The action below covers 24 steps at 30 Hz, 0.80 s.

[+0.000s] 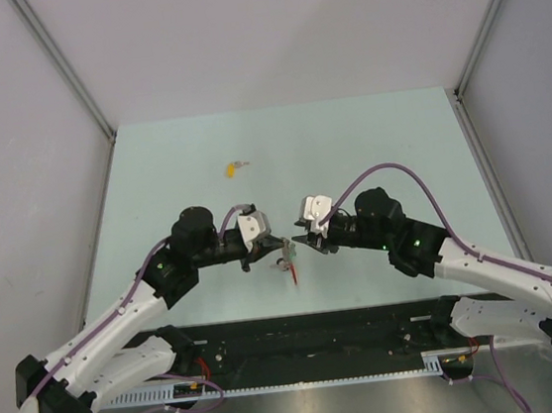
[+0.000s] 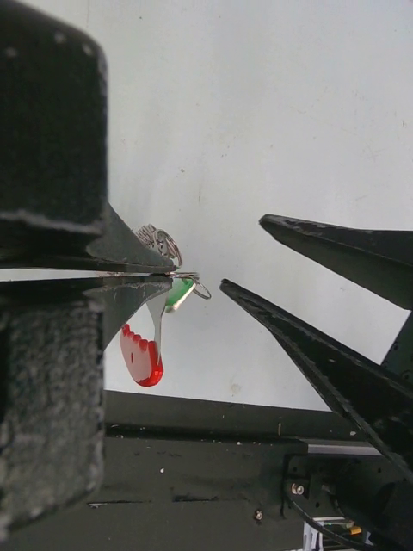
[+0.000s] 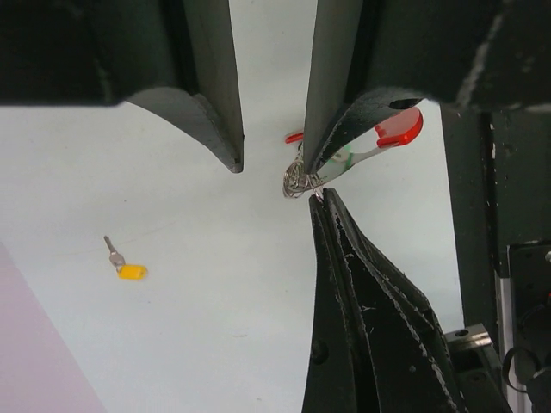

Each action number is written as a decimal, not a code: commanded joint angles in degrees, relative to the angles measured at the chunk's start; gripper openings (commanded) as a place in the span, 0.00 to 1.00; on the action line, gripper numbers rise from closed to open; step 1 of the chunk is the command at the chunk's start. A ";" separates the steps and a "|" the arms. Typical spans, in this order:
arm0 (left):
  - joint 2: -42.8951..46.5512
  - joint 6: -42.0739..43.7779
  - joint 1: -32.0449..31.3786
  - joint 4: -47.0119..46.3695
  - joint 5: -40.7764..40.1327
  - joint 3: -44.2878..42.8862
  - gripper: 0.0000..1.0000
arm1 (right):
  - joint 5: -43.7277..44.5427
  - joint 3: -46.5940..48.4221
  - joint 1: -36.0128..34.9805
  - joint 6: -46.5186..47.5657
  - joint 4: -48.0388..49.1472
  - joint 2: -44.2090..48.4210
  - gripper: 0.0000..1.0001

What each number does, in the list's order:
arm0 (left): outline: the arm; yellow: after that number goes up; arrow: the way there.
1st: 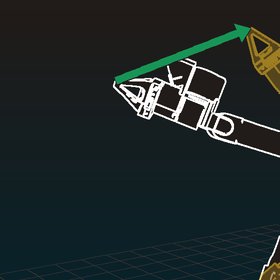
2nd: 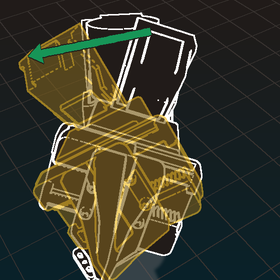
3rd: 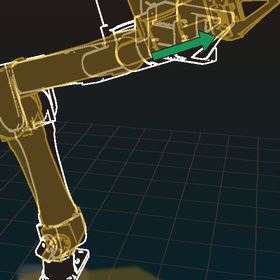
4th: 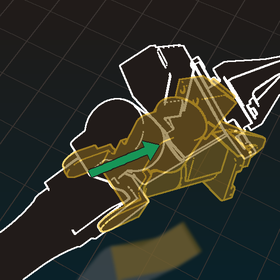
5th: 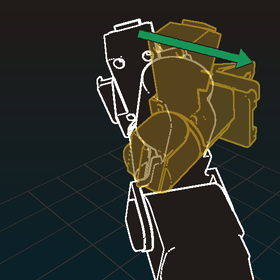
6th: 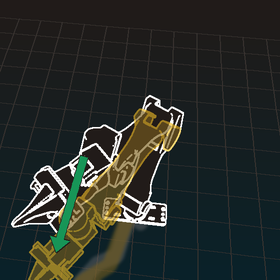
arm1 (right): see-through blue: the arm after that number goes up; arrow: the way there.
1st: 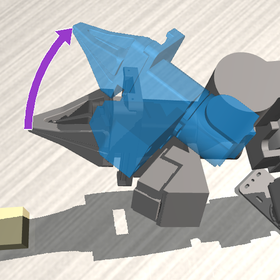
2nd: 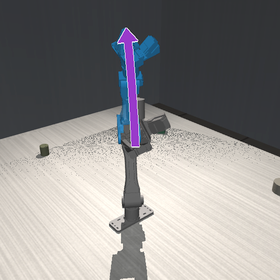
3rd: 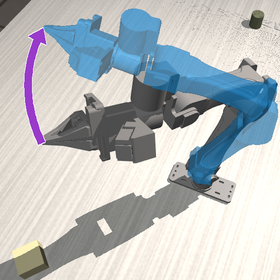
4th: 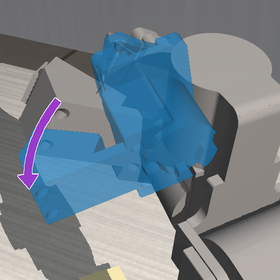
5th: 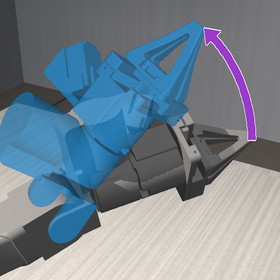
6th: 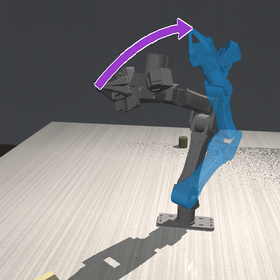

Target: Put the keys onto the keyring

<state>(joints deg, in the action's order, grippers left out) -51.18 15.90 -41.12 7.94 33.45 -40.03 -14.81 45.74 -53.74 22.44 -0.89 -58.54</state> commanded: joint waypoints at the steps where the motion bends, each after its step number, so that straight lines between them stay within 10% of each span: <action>1: 2.31 -1.31 -0.36 -3.99 -0.93 1.00 0.00 | -3.91 -1.00 1.35 -2.13 4.13 2.55 0.39; 24: 4.77 -8.96 -0.36 -14.71 -1.99 5.58 0.00 | -7.25 -1.26 1.62 -0.99 4.40 -1.22 0.31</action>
<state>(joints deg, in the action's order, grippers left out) -47.92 9.39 -41.15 -0.64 31.62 -34.85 -22.98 44.56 -51.81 21.08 1.17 -58.96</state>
